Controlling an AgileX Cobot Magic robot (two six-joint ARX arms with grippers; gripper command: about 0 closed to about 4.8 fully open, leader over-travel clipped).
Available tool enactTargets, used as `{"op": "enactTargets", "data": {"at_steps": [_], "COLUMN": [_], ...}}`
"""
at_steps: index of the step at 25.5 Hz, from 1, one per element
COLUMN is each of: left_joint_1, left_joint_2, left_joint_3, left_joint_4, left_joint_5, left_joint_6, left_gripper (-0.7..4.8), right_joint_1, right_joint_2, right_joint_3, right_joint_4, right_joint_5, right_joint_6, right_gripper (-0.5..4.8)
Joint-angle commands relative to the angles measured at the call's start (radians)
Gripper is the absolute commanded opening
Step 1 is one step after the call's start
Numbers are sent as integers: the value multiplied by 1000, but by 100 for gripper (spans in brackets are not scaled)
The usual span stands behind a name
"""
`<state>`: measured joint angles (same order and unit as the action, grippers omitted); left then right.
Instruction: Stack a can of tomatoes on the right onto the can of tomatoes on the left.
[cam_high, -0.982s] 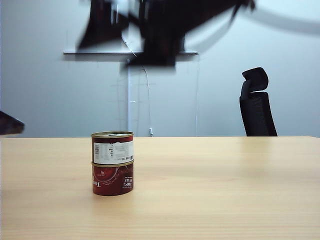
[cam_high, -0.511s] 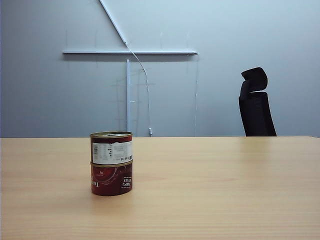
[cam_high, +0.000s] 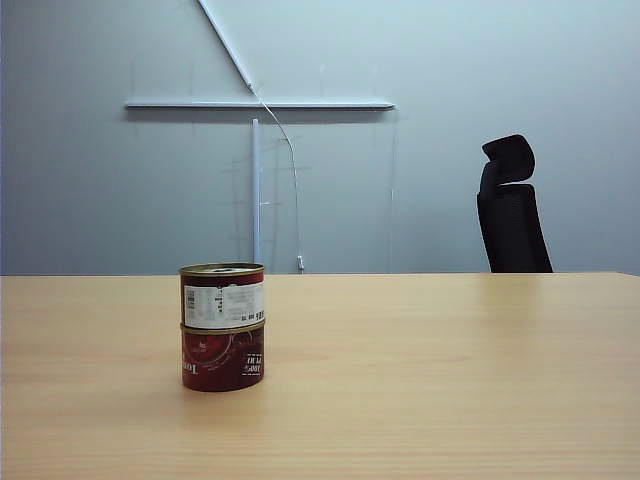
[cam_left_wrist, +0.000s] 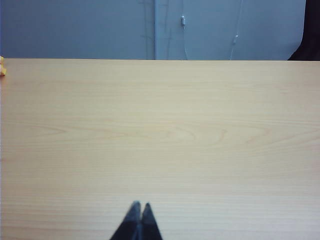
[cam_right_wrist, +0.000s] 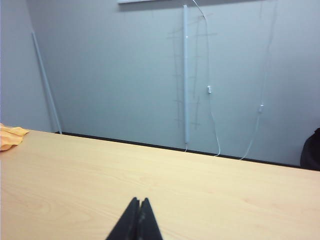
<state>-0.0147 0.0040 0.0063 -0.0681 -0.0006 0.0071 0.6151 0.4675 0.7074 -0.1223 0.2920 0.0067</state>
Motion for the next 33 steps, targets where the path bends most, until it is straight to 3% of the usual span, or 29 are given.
{"op": "enactTargets", "data": {"at_steps": [1,12,20,23,28,33], "left_joint_1": [0,0,0,0,-1,-1], "left_joint_2": [2,2,2,2,2,2], "left_joint_3": [3,3,3,3,3,3], "left_joint_4": [9,9,9,9,9,9], "left_joint_5": [4,4,4,4,4,4], "left_joint_6": [0,0,0,0,0,0], "left_gripper": [-4,-4,-4,-4,-4,-4], "right_joint_1": [1,2,-10,-80,-443,-546], "right_joint_2": [-41,-53,-63,-84,-126,-219], "right_joint_3": [-22,-22,-22,-24,-195,-383], "right_joint_4": [-44,-239,-249,-247,-57,116], "right_joint_5": [2,1,2,-31,-269,-298], "right_joint_6": [0,0,-2,-4,-3,-3], "right_gripper": [-4,-4,-4,-5,-5,-5]}}
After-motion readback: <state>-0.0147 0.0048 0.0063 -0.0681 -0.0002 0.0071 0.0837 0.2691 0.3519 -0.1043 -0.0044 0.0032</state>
